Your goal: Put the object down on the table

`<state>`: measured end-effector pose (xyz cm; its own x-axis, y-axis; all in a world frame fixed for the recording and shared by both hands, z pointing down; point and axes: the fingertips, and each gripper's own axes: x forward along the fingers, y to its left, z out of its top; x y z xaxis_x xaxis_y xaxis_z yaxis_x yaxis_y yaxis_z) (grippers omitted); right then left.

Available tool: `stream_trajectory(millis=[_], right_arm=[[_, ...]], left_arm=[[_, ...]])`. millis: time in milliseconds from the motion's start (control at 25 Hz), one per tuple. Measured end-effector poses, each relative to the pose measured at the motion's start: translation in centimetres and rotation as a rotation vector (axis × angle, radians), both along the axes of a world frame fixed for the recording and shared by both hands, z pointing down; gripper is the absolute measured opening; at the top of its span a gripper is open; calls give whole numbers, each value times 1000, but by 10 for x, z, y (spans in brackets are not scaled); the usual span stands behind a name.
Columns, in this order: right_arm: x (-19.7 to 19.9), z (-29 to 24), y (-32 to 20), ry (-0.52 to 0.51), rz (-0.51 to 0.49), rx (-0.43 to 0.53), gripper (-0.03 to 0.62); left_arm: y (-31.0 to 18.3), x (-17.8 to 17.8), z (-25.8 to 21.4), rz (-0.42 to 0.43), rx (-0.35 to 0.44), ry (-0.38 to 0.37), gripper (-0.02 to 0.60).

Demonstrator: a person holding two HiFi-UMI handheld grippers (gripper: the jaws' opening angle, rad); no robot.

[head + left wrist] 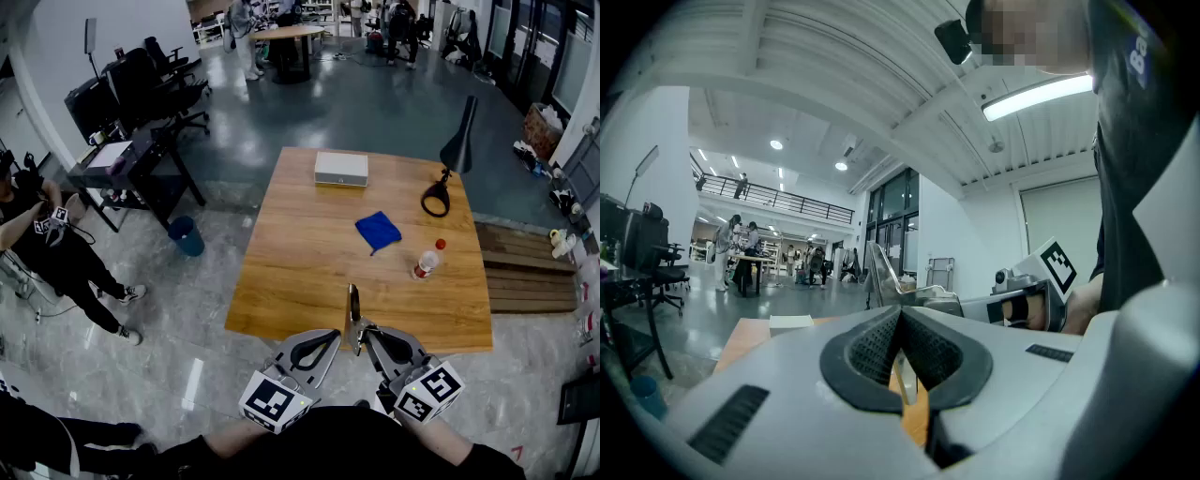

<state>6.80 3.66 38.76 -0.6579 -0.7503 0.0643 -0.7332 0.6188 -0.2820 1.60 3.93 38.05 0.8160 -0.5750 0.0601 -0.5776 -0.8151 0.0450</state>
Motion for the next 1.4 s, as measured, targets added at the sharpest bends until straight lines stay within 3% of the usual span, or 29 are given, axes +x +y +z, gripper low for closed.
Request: stream_trajectory(millis=[680,1120,1400], right_arm=[[14,9,1,-22,-5,-19,5],[50,12,1,-46,-110,-10,5],[60,20,-1,-32,-146,-28,5]], left_arm=[[3,14,5,2,-8,-10,0],[1,51,4,-102,-4,-33,0],[-3,54,5,-154,-4,-40,0]])
